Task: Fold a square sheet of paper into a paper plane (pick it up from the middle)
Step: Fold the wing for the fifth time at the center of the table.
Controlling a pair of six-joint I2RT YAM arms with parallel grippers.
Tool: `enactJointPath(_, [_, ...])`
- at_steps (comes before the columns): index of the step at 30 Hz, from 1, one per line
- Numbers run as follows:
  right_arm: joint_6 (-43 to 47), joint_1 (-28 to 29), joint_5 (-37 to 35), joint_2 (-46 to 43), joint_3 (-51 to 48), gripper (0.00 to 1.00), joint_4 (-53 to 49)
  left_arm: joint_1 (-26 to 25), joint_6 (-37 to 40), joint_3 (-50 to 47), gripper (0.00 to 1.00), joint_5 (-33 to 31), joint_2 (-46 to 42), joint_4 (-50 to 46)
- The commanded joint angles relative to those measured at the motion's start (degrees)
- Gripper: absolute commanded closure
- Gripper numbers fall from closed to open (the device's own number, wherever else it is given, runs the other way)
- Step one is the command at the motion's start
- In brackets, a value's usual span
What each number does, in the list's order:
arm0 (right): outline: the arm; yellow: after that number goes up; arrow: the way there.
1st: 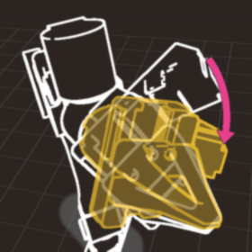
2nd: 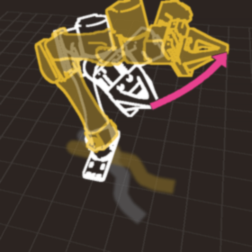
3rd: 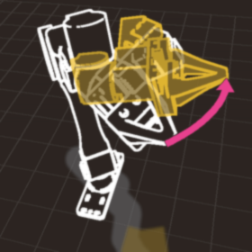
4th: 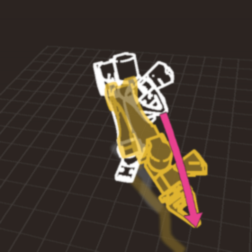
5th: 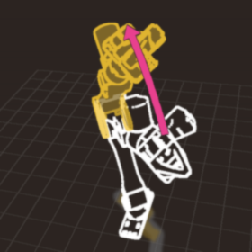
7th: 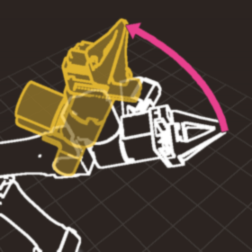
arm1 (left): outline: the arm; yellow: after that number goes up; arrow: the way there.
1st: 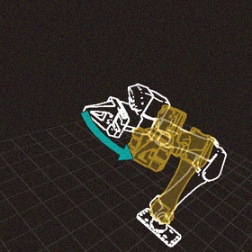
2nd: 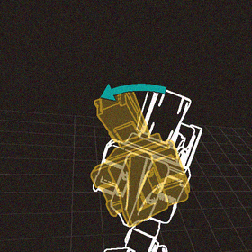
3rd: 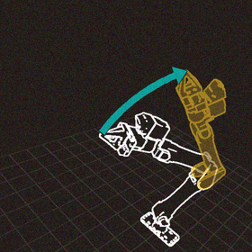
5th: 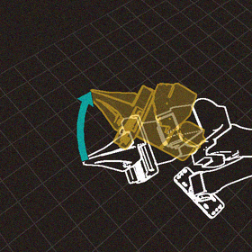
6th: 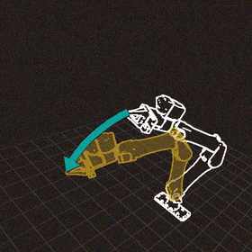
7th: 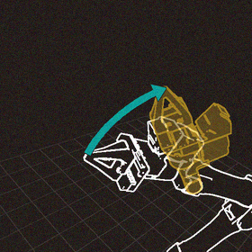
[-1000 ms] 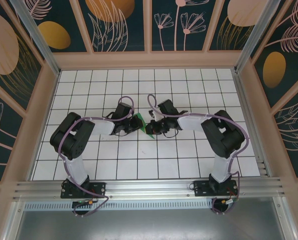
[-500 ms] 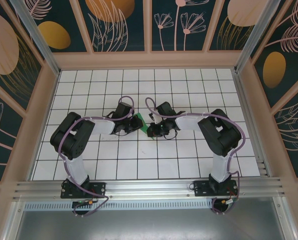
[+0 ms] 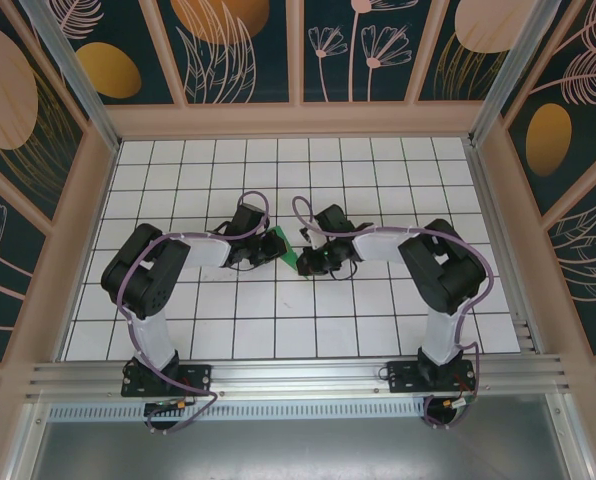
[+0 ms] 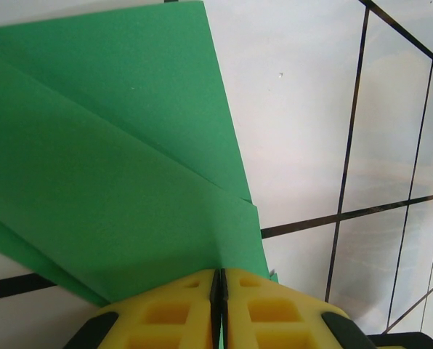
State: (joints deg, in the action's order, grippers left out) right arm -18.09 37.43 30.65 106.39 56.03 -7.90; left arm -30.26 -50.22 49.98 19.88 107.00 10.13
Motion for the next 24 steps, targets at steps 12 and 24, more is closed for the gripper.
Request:
enactJointPath(12, [2.5,-1.2,2.1,-8.1,-1.1,0.9,-6.0,0.0,2.6,-1.1,0.87,-9.9,6.7,-5.7])
enactJointPath(24, [2.1,0.5,3.4,-0.9,2.6,0.9,-4.5,0.0,2.6,-0.9,0.87,-9.5,6.8,-5.7])
